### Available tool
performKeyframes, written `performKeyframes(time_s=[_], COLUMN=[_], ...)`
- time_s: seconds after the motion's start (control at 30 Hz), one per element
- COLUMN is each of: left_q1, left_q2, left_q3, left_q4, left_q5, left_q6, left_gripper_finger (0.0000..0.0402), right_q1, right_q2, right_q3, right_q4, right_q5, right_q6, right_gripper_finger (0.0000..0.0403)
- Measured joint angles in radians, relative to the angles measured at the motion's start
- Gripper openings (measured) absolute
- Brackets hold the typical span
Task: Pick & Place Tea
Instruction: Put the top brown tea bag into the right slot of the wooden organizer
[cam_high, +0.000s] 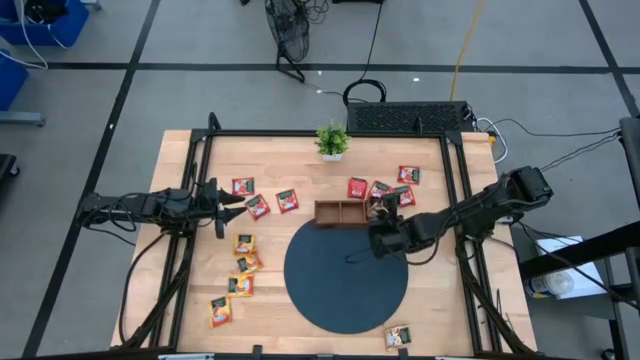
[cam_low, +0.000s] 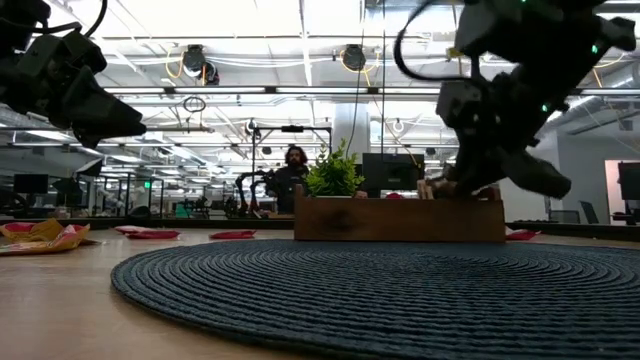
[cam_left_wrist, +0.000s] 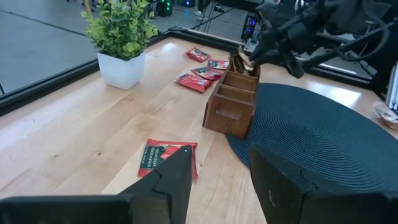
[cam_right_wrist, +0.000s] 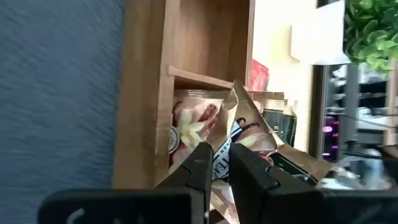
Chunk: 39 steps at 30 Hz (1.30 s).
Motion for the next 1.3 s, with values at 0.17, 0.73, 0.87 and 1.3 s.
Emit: performKeyframes(time_s=[0.17, 0.73, 0.87, 1.3], left_q1=[0.0, 0.0, 0.0, 0.0], left_q2=[0.0, 0.0, 0.0, 0.0], left_q3=[0.0, 0.0, 0.0, 0.0], left_q4=[0.0, 0.0, 0.0, 0.0], left_q5=[0.0, 0.0, 0.0, 0.0], left_q6=[0.0, 0.0, 0.0, 0.0], left_gripper_finger=[0.0161, 0.0161, 0.0161, 0.0161], right_q1=[0.003, 0.064, 0.098, 0.095], right_q2=[0.0, 0.0, 0.0, -0.134], right_q3=[-0.03, -0.03, -0.011, 0.109], right_q4=[0.011, 0.072, 0.073, -0.081], right_q5=[-0.005, 0.064, 0.126, 0.007], right_q6=[0.002, -0.083, -0.074, 0.292], right_gripper_finger=[0.0044, 0.0176, 0.0185, 0.0158])
